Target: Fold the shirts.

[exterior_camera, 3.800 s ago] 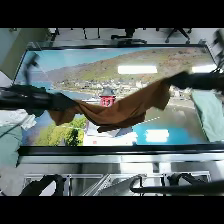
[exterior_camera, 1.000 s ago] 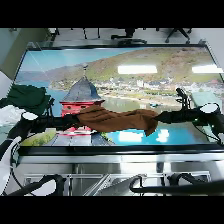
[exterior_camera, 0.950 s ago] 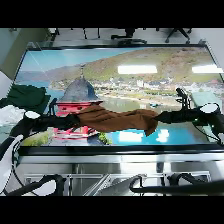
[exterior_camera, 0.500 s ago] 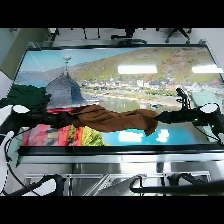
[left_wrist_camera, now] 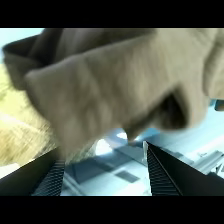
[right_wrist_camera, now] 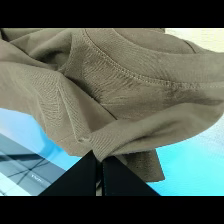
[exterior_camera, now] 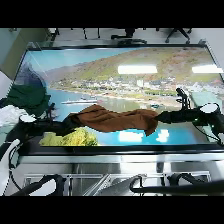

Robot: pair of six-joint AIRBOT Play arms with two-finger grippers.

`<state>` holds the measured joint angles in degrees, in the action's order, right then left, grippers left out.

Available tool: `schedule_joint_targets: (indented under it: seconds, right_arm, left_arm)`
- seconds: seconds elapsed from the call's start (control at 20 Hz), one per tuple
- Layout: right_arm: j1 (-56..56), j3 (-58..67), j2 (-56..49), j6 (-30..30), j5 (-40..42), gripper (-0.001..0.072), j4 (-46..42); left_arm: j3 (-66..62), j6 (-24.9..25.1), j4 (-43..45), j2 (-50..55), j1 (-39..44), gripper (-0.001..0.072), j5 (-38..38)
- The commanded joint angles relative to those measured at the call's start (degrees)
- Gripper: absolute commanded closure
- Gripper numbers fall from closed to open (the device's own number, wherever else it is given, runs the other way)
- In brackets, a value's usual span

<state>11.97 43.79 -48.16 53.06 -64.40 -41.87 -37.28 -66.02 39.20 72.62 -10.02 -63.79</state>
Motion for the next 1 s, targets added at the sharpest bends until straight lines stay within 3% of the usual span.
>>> schedule_joint_targets:
  seconds: [0.0,0.3,0.35,0.4,0.45,0.6,0.75,0.95]
  right_arm:
    - [0.0,0.0,0.0,0.0,-0.1,0.0690,0.0]
    - [0.0,0.0,0.0,0.1,-0.1,0.0691,0.0]
    - [0.0,0.0,0.0,0.0,0.0,0.0690,0.0]
    - [0.0,0.0,0.0,0.0,-0.1,0.0690,0.0]
    - [0.0,0.0,0.0,0.0,-0.1,0.0691,0.0]
    - [0.0,0.0,0.0,0.1,-0.1,0.0691,0.1]
    - [0.1,3.1,1.5,-0.9,-3.6,0.0691,6.4]
    - [2.6,25.7,6.4,-3.8,-8.1,0.0691,19.7]
  left_arm:
    - [0.9,1.5,-5.5,3.6,5.6,0.0176,8.8]
    - [-5.9,1.5,-5.7,5.6,7.0,0.0177,14.5]
    - [-6.0,1.5,-5.8,5.6,7.0,0.0211,16.1]
    - [-6.0,1.6,-5.8,5.6,7.0,0.0487,17.7]
    - [-6.0,1.7,-5.9,5.6,7.0,0.0694,19.3]
    - [-6.7,3.0,-6.3,5.3,7.0,0.0690,19.5]
    - [-10.8,3.8,-6.3,-0.4,7.0,0.0692,13.7]
    - [-28.0,3.9,-6.3,-17.0,6.3,0.0691,6.8]
